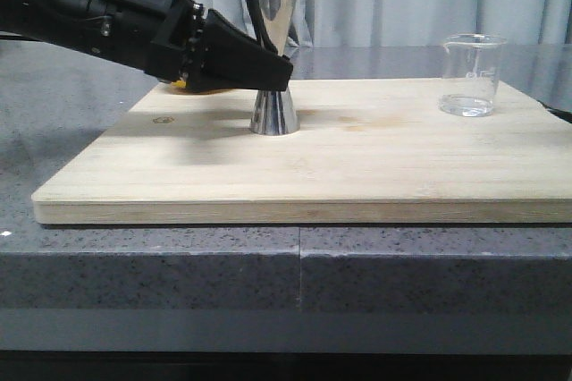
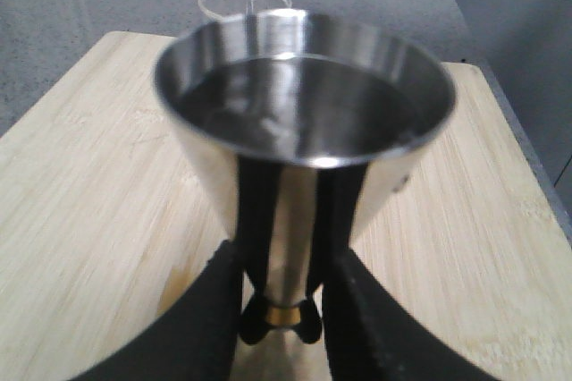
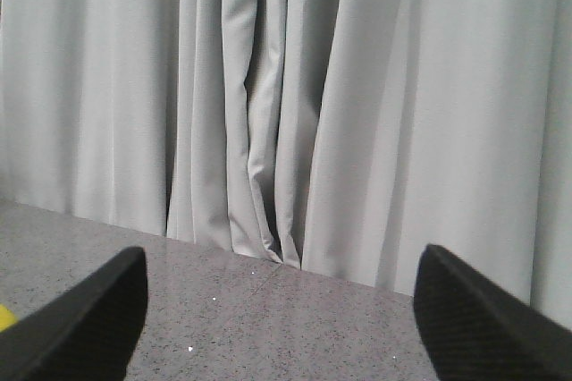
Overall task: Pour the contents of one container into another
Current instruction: 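Lower the held jigger onto the board with the left gripper, then open the left gripper and withdraw it upward from the jigger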
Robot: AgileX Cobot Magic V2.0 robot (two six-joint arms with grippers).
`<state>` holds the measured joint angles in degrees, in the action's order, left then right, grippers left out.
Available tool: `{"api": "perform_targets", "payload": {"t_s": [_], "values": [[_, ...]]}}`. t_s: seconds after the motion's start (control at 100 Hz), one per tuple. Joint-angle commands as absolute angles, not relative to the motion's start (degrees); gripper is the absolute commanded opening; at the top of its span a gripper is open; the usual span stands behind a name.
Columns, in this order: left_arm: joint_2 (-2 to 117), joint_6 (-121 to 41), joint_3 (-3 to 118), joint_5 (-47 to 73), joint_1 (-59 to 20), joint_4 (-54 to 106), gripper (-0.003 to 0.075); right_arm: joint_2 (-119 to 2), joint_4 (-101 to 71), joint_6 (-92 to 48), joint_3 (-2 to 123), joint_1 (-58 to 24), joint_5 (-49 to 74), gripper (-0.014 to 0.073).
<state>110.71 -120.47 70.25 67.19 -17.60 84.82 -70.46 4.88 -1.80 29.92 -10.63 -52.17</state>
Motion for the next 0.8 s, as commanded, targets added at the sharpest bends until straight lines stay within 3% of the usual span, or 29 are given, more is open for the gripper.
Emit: {"api": "perform_targets", "payload": {"t_s": [0.0, 0.12, 0.79], "values": [[107.52, -119.98, 71.76, 72.30, -17.65, 86.91, 0.0289, -68.92, 4.49, -1.99, 31.78, -10.52, -56.17, 0.0555], [107.52, -119.74, 71.76, 72.30, -17.65, 87.17, 0.0384, -68.92, 4.49, -1.99, 31.78, -10.52, -56.17, 0.0555], [106.22, -117.97, 71.76, 73.27, -14.38, 85.77, 0.0456, -68.92, 4.02, -1.99, 31.78, -10.52, -56.17, 0.0555]]}}
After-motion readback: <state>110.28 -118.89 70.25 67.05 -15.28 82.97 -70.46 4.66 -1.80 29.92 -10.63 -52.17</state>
